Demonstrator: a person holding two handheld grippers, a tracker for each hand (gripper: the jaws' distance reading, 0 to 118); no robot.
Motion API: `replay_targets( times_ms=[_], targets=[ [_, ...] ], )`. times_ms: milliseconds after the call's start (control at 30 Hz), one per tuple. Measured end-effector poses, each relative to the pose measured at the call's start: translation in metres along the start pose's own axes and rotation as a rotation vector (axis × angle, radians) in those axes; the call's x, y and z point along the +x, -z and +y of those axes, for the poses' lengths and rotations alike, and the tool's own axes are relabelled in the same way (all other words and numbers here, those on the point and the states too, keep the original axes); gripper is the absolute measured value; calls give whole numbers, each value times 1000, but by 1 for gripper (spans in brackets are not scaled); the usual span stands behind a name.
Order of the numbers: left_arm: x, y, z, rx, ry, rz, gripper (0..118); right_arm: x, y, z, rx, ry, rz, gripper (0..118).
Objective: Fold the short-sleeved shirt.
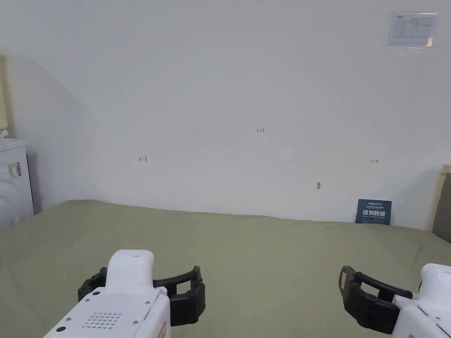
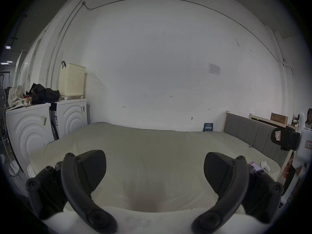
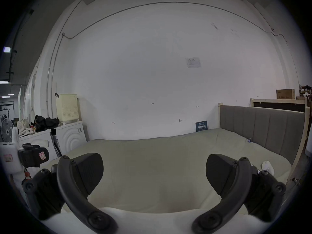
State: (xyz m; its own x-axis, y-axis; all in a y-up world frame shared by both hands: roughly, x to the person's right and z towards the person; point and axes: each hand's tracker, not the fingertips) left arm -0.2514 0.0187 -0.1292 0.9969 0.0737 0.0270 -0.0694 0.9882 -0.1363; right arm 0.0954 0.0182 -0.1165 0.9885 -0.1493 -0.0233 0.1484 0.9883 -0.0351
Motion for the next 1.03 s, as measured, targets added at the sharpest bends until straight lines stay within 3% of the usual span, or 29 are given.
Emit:
replay_targets(
  times_ms=[267, 333, 567, 700, 833, 900, 1033],
  targets=[
    [0, 1, 2, 9, -2, -17, 118, -10, 4, -1, 16, -50, -28, 118],
    [1, 1, 3, 7, 3, -17, 118, -10, 3, 0, 30, -5, 31, 118],
    [0, 3, 1, -6, 1, -19, 118, -11, 5, 7, -19, 98, 77, 118],
    [3, 6, -7, -27, 25, -16, 118, -10, 13, 9, -132, 140, 32, 118],
    [4, 9, -12, -51, 22, -25, 118, -15, 19, 8, -160, 75, -7, 118],
    [4, 10, -13, -55, 23, -23, 118, -14, 23, 8, -175, 81, -20, 118],
    [3, 11, -12, -51, 22, -31, 118, -5, 29, 5, -187, 174, -47, 118]
  ],
)
